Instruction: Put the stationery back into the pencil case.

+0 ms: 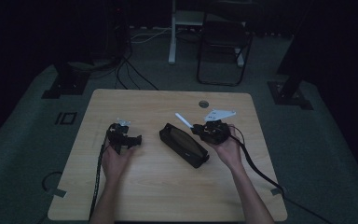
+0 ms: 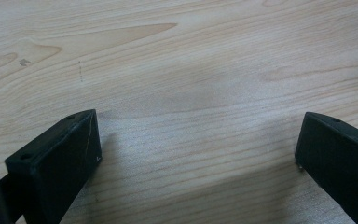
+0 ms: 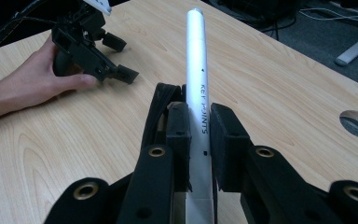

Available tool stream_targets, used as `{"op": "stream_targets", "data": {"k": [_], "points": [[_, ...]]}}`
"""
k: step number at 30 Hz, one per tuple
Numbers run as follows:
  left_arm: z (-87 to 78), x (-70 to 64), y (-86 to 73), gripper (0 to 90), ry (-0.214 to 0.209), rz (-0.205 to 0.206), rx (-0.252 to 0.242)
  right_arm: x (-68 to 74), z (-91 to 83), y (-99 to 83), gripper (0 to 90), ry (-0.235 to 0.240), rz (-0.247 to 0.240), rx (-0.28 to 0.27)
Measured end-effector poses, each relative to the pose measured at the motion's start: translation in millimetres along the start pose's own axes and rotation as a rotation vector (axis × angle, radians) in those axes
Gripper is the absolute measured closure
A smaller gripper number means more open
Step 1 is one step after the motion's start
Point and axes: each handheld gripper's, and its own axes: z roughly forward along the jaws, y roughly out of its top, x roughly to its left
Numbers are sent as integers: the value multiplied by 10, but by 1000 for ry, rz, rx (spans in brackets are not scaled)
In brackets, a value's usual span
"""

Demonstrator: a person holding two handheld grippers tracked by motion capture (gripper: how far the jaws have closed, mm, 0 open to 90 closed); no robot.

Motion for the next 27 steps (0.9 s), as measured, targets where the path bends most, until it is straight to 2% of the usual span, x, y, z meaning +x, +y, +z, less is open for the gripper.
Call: {"op": "stream_targets", "data": {"k": [27], "points": [[-1, 0, 0, 6, -1, 1, 1, 15, 203, -54, 790, 2, 14, 26]]}}
